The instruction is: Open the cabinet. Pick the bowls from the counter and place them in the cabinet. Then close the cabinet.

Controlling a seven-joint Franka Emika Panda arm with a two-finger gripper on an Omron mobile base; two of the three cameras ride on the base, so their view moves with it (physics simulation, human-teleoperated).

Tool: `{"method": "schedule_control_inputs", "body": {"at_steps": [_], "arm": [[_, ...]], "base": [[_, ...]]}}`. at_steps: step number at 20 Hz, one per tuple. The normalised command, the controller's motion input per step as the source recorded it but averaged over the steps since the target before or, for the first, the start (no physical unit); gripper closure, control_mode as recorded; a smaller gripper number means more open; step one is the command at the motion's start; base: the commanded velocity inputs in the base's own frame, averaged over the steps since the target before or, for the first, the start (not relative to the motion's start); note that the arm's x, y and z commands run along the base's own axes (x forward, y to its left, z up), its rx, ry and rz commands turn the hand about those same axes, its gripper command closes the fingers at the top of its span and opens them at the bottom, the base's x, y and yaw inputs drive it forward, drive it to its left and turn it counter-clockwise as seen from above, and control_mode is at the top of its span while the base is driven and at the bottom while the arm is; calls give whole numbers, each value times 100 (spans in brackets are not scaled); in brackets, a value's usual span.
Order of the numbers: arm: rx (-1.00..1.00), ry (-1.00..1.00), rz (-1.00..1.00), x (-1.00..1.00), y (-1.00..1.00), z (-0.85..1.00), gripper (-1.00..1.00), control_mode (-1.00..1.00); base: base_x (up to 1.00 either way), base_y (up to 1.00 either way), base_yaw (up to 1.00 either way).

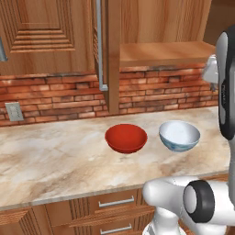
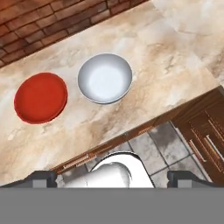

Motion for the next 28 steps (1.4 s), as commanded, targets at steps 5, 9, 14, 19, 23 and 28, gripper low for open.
{"method": "schedule_control_inputs", "body": {"at_steps": [5, 9, 14, 19, 23, 28], "arm": [[0, 14, 0, -16, -36, -76, -100, -100], [0, 0, 0, -7, -17, -74, -100, -100], [0, 0, -4, -2, 0, -48, -100, -100], [0, 7, -16, 0, -5, -24, -100, -100], [2, 13, -25, 0, -20, -19, -100, -100], [0, 12, -13, 1, -4, -26, -100, -100]], "base": [[0, 0, 0], [0, 0, 0], [0, 0, 0], [0, 0, 0], [0, 0, 0], [0, 0, 0]]}}
